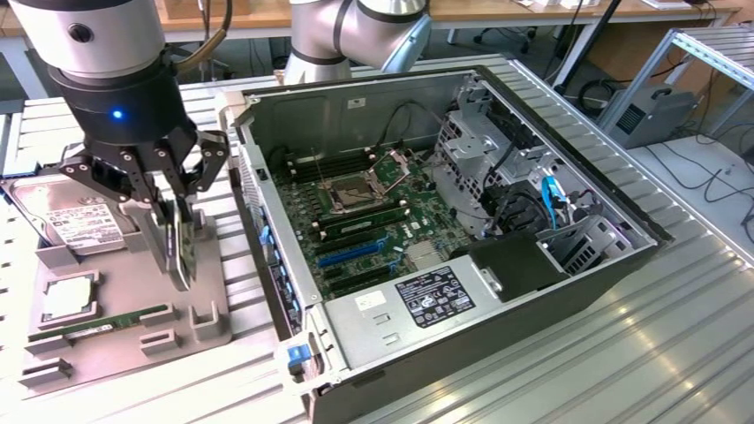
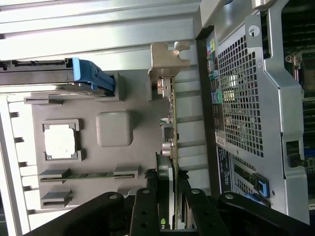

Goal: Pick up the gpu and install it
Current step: 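Pick up the gpu and move the gpu toward the slot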

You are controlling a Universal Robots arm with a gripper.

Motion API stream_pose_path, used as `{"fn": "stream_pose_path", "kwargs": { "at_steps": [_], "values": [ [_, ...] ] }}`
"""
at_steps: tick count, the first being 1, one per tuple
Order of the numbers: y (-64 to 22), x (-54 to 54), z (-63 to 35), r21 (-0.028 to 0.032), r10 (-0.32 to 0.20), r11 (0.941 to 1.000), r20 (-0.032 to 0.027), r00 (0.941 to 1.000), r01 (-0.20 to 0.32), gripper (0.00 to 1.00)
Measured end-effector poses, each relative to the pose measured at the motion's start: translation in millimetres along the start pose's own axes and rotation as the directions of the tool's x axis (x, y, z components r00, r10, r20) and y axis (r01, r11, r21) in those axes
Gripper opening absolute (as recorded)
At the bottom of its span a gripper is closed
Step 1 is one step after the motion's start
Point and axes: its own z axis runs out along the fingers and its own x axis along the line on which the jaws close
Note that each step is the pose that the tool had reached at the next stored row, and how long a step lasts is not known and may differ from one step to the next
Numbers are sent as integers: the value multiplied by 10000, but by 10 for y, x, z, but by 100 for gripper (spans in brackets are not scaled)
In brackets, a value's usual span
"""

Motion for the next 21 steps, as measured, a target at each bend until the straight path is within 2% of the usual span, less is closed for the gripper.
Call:
{"fn": "stream_pose_path", "kwargs": {
  "at_steps": [21],
  "values": [
    [0,-3,-117,0,0,10000,1,10000,0,27]
  ]
}}
